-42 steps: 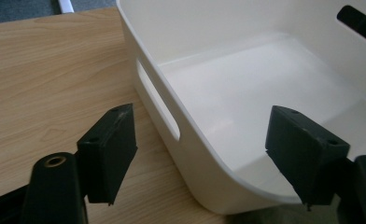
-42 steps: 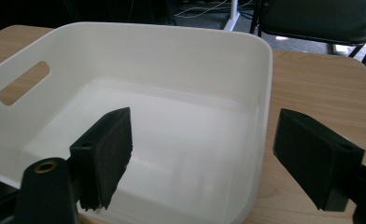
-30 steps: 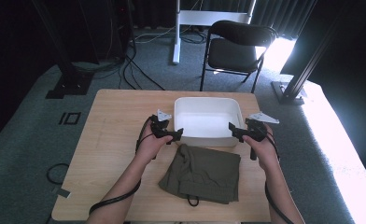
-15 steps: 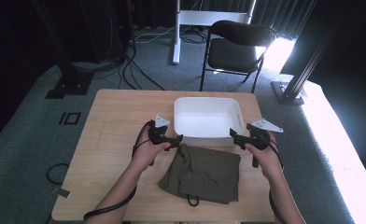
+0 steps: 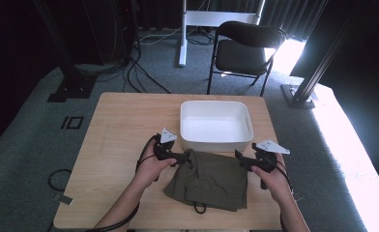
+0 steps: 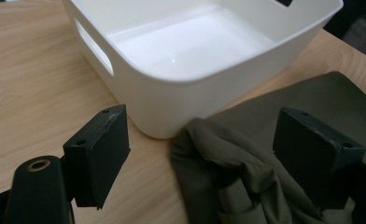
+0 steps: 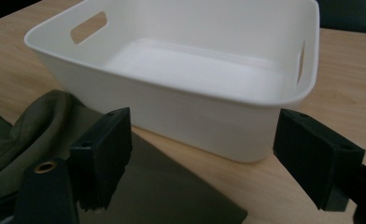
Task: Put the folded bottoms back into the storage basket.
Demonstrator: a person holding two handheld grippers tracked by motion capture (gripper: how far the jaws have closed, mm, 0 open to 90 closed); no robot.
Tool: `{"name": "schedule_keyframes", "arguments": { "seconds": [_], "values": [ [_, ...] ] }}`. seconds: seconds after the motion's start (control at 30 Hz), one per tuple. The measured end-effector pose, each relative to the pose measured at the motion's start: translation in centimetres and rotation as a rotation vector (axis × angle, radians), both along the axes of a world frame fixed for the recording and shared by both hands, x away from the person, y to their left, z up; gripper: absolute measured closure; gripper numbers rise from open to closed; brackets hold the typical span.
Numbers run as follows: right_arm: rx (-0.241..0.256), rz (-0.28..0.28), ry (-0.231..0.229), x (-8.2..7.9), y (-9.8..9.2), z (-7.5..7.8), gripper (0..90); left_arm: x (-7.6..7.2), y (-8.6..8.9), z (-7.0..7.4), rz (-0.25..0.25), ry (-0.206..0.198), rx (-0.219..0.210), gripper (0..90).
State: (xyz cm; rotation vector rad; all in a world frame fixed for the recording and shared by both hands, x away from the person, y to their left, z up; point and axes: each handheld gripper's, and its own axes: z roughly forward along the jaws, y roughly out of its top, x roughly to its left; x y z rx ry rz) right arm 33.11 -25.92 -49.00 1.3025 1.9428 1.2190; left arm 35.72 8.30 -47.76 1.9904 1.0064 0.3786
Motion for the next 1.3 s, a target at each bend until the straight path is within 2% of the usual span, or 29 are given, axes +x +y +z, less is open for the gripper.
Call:
{"name": "schedule_keyframes", "arguments": {
  "seconds": [0.1,0.4,0.53,0.6,0.77,1.0,1.1,1.17,1.3],
  "values": [
    [-0.002,0.008,0.011,-0.7,0.1,-0.5,19.4,-0.5,-0.3,-0.5,-0.016,0.001,0.019,20.1],
    [-0.015,0.028,0.042,-3.0,0.7,-2.4,19.0,-2.6,-1.4,-2.8,-0.078,0.067,0.048,20.1],
    [-0.029,0.030,0.061,-3.5,0.7,-3.3,19.0,-3.2,-1.9,-3.8,-0.089,0.086,0.063,20.1],
    [-0.021,0.015,0.070,-3.7,0.5,-3.7,19.0,-3.4,-2.1,-4.2,-0.085,0.094,0.053,20.1],
    [-0.019,0.006,0.102,-4.4,0.3,-5.0,18.4,-4.2,-2.3,-5.6,-0.082,0.119,0.070,20.1],
    [0.005,-0.019,0.150,-4.7,0.5,-6.6,16.8,-4.5,-2.1,-6.5,-0.055,0.126,0.051,20.2],
    [-0.006,-0.037,0.173,-4.5,0.5,-7.1,16.6,-4.5,-2.0,-6.7,-0.052,0.134,0.037,20.2],
    [0.017,-0.041,0.190,-4.4,0.6,-7.1,16.6,-4.5,-1.9,-6.9,-0.053,0.140,0.026,20.2],
    [-0.006,-0.033,0.212,-4.3,0.8,-7.2,16.7,-4.4,-1.9,-7.4,-0.044,0.134,0.004,19.8]
  ]
}}
